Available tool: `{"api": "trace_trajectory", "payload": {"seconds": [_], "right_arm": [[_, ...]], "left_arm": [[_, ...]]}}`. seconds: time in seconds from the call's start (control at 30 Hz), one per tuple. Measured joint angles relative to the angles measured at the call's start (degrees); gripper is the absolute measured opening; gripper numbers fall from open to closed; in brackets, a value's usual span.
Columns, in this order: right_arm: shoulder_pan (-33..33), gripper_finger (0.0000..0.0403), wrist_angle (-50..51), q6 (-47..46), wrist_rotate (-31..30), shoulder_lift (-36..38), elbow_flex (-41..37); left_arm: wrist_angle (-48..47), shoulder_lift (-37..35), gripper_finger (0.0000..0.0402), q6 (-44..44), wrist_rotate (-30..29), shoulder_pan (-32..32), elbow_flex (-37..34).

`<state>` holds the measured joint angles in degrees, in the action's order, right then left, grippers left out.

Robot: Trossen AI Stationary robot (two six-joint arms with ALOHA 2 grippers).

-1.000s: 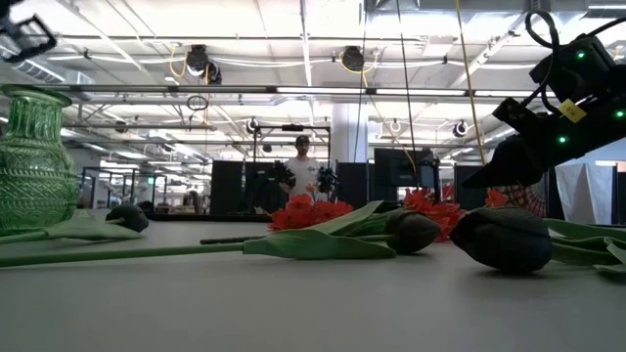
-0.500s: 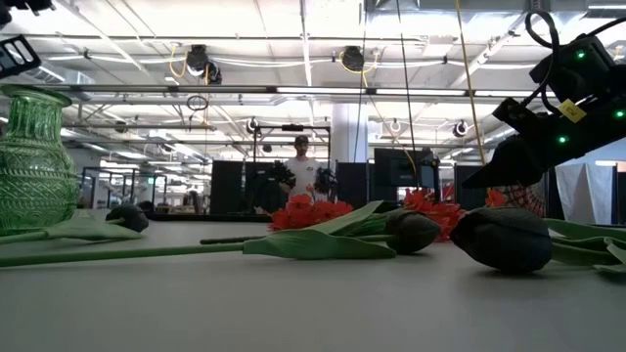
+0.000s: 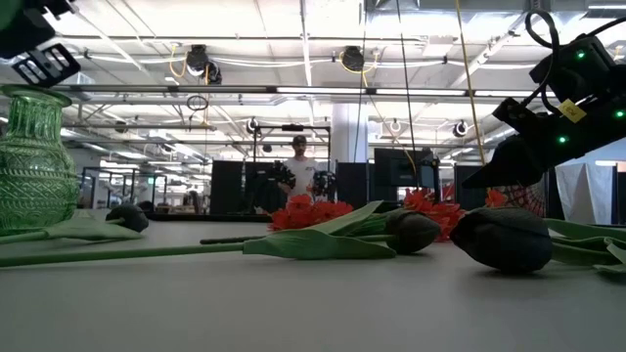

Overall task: Sort flowers into vase by color
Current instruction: Put the top light orange flower into the bottom green vase, then put the right light orange flower into the bottom green vase

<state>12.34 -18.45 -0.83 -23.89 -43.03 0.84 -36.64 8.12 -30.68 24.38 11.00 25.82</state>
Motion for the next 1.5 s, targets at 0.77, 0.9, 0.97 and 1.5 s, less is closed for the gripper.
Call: {"api": "trace_trajectory", "payload": {"seconds": [0.77,0.9,0.97,1.5], "right_arm": [[0.00,0.0086,-0.01,0.00,0.00,-0.01,0.00],[0.00,0.0086,-0.01,0.01,0.01,-0.01,0.00],[0.00,0.0086,-0.01,0.01,-0.01,0.00,0.00],[0.00,0.0086,-0.01,0.00,0.00,0.00,0.00]], "left_arm": [[-2.43,0.00,0.0145,-0.02,-22.39,-0.02,-0.04],[-1.04,0.00,0.0145,-0.02,-31.93,-0.04,-0.04],[-1.20,0.00,0.0145,0.01,-35.13,-0.04,-0.04],[-1.13,0.00,0.0145,0.13,-56.93,-0.04,-0.04]]}}
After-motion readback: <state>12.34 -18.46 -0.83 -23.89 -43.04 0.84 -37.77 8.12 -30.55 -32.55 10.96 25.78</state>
